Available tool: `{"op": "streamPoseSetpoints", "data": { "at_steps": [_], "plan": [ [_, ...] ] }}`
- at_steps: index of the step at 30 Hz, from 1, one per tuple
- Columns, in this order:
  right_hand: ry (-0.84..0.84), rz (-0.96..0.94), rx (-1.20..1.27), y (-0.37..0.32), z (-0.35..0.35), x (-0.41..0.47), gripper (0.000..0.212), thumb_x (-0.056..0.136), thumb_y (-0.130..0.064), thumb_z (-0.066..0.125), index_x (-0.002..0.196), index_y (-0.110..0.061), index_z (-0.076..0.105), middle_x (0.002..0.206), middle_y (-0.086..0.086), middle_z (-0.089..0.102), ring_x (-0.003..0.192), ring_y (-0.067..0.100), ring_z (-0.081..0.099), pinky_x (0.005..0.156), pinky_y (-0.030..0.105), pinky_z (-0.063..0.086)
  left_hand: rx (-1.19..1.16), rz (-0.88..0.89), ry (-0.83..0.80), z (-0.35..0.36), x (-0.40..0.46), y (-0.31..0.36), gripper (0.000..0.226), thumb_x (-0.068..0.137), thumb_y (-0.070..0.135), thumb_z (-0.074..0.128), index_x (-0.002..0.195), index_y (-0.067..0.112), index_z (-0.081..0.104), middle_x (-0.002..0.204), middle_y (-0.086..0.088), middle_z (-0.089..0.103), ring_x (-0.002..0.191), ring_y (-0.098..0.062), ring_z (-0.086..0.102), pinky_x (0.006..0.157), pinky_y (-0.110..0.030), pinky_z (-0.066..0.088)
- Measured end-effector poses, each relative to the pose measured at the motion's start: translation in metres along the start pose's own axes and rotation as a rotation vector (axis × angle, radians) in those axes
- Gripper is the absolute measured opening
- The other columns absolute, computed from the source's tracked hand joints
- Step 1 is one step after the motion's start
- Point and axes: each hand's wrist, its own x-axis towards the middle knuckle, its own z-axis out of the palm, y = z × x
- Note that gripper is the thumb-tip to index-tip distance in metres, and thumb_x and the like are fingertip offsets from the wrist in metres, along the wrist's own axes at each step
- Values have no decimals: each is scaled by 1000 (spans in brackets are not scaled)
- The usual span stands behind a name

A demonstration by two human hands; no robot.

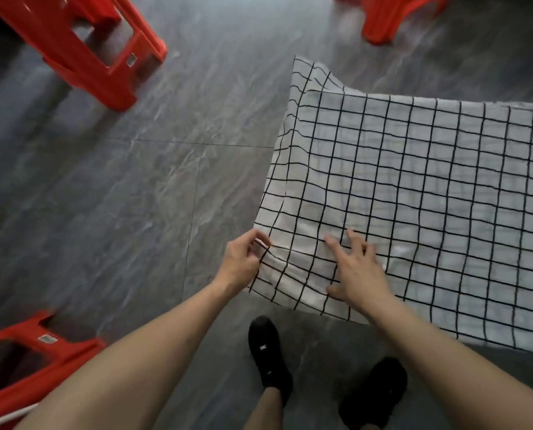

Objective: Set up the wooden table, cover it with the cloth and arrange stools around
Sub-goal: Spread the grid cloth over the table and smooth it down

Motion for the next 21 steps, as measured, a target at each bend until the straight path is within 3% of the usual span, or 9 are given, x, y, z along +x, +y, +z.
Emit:
{"op": "streamPoseSetpoints", "data": {
  "at_steps": [3, 5, 7, 9, 11, 14, 16, 18, 21],
  "plan": [
    [4, 26, -9, -6, -3, 4, 88, 77, -47, 74, 143, -40, 17, 153, 10, 12, 129, 38, 23, 101, 52, 43, 2, 33, 36, -11, 5, -14, 45, 74, -18, 39, 77, 16, 68, 78, 0, 62, 70, -1, 53, 66, -10, 38],
    [10, 28, -20, -7, -4, 8, 86, 76, -50, 74, 141, -39, 19, 149, 9, 17, 125, 37, 24, 97, 49, 46, 67, -67, 52, -16, 7, -39, 45, 77, -16, 42, 79, 18, 70, 87, 2, 58, 80, -3, 54, 73, -9, 38],
    [5, 19, -49, -7, -7, 11, 85, 73, -52, 74, 138, -39, 21, 142, 7, 21, 122, 36, 26, 90, 45, 50, 70, -250, 76, -23, 7, -62, 47, 73, -15, 41, 80, 25, 67, 94, -3, 59, 88, -14, 57, 79, -19, 44],
    [-3, 10, -67, -6, -8, 13, 85, 72, -53, 75, 137, -37, 22, 137, 6, 22, 121, 36, 25, 86, 42, 52, -27, -415, -12, -29, 4, -69, 42, 75, -8, 43, 81, 29, 63, 96, -2, 64, 92, -20, 59, 75, -27, 46],
    [-9, 2, -67, -7, -9, 12, 85, 72, -52, 76, 136, -36, 22, 138, 7, 20, 123, 37, 23, 85, 43, 53, -151, -467, -151, -29, -1, -64, 24, 75, 8, 53, 87, 26, 63, 91, 2, 67, 86, -17, 59, 70, -30, 46],
    [-29, -6, -53, -7, -5, 6, 91, 74, -47, 75, 140, -38, 14, 148, 9, 7, 130, 39, 13, 93, 52, 50, -285, -485, -384, -20, -10, -56, 18, 80, 17, 60, 92, 29, 66, 88, 11, 70, 84, -11, 65, 73, -33, 54],
    [-87, -15, -89, -4, 1, 0, 104, 77, -43, 73, 148, -38, -2, 154, 11, -11, 139, 40, 1, 108, 58, 34, -1, -409, -512, -13, -11, -57, 10, 85, 30, 60, 87, 33, 69, 92, 12, 71, 96, -15, 67, 78, -29, 52],
    [-144, -25, -103, 3, 8, -5, 110, 81, -35, 69, 150, -38, -17, 156, 8, -26, 145, 39, -14, 117, 56, 14, 402, -379, -608, -7, -10, -50, 18, 89, 36, 58, 99, 22, 65, 106, 0, 67, 107, -24, 62, 80, -27, 46],
    [-158, -61, -89, 17, 7, -8, 110, 82, -28, 65, 148, -41, -22, 156, 4, -33, 146, 31, -24, 120, 52, 7, 616, -411, -531, -2, -4, -29, 41, 85, 28, 55, 122, 13, 44, 127, -10, 53, 116, -30, 52, 95, -38, 45]
  ]
}}
